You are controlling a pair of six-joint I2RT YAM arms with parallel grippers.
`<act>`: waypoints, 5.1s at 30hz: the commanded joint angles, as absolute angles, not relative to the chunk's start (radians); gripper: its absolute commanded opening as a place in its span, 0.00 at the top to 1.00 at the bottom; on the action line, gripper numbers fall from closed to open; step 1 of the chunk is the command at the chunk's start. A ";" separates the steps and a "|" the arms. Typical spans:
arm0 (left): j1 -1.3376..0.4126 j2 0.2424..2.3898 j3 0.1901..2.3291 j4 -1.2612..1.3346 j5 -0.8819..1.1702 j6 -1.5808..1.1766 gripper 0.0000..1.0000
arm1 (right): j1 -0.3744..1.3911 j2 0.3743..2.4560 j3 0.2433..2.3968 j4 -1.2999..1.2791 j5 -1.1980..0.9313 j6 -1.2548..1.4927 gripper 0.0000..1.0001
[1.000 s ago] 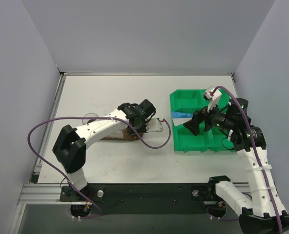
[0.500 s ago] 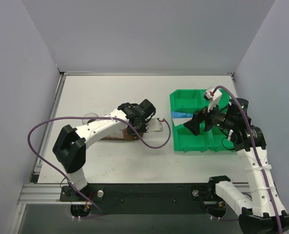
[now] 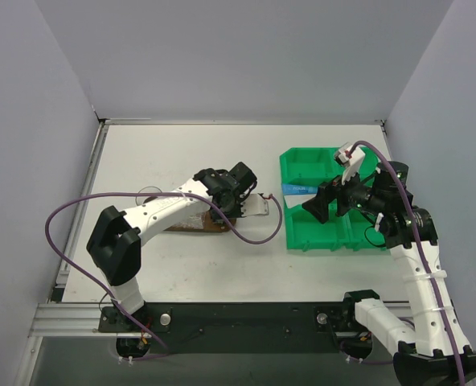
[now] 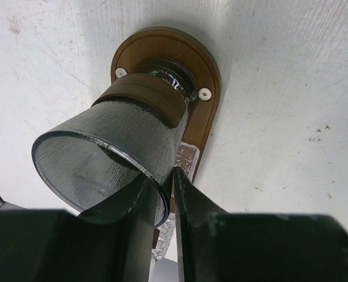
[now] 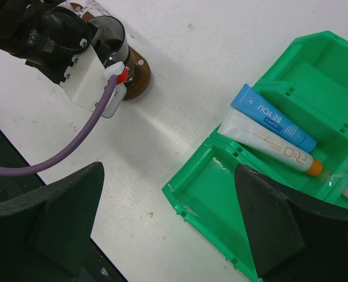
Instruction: Prepare toiletry sets of a toothbrush and toothpaste on the tray
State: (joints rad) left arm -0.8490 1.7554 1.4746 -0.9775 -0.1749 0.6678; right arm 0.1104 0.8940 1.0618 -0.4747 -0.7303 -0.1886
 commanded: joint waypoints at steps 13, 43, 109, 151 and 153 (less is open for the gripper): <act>-0.848 1.698 1.554 -0.960 -0.179 0.678 0.29 | 0.103 0.913 1.052 -0.433 -0.767 -0.206 0.13; -0.575 1.206 1.480 -0.741 0.034 0.396 0.08 | 0.462 1.454 1.213 -0.328 0.041 -0.224 0.23; -0.512 1.109 1.313 -0.723 0.081 0.448 0.08 | 0.551 1.775 1.302 -0.413 0.344 -0.262 0.67; -0.511 1.092 1.295 -0.698 0.092 0.463 0.08 | 0.519 1.666 1.298 -0.445 0.489 -0.371 0.78; -0.511 1.091 1.295 -0.698 0.095 0.463 0.08 | 0.511 1.666 1.298 -0.446 0.483 -0.373 0.79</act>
State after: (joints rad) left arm -0.5159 1.1133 1.2995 -0.7502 0.0799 0.4564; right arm 0.5339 1.7199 1.2850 -0.4011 0.4381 -0.3565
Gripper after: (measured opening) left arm 0.922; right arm 0.218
